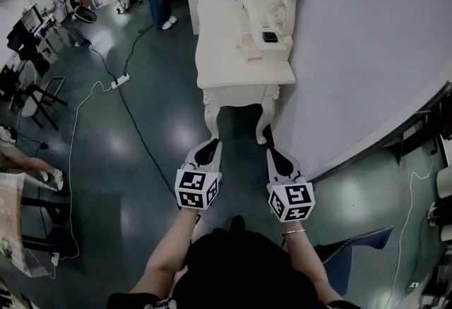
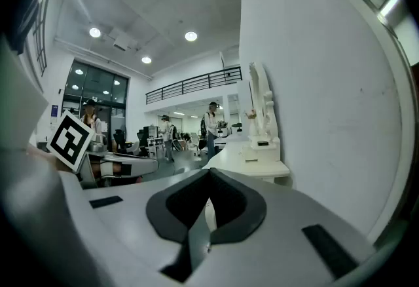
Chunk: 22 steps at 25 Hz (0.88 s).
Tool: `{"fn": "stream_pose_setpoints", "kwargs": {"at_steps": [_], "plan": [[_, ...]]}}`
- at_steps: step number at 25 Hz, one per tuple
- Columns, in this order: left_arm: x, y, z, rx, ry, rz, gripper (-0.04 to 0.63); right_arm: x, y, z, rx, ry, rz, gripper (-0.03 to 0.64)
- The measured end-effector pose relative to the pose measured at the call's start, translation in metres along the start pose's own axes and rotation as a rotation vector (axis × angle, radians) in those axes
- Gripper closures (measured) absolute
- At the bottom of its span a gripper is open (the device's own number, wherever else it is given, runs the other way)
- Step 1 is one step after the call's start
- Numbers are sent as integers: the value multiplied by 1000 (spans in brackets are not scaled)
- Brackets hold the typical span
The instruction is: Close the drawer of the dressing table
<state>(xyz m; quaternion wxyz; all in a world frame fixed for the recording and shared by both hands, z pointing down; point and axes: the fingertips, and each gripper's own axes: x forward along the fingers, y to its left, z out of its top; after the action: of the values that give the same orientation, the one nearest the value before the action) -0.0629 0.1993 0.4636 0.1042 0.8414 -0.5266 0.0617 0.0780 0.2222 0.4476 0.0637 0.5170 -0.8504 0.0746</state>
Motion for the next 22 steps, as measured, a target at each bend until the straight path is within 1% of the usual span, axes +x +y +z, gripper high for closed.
{"fn": "stream_pose_setpoints", "kwargs": {"at_steps": [10, 17, 22], "plan": [[17, 1, 8, 0, -16, 19, 572, 8, -11, 5, 27, -31, 32, 612], [26, 6, 14, 17, -18, 30, 569, 13, -18, 8, 31, -40, 36, 612], [34, 7, 13, 14, -14, 32, 565, 15, -23, 6, 36, -38, 35, 612]]}}
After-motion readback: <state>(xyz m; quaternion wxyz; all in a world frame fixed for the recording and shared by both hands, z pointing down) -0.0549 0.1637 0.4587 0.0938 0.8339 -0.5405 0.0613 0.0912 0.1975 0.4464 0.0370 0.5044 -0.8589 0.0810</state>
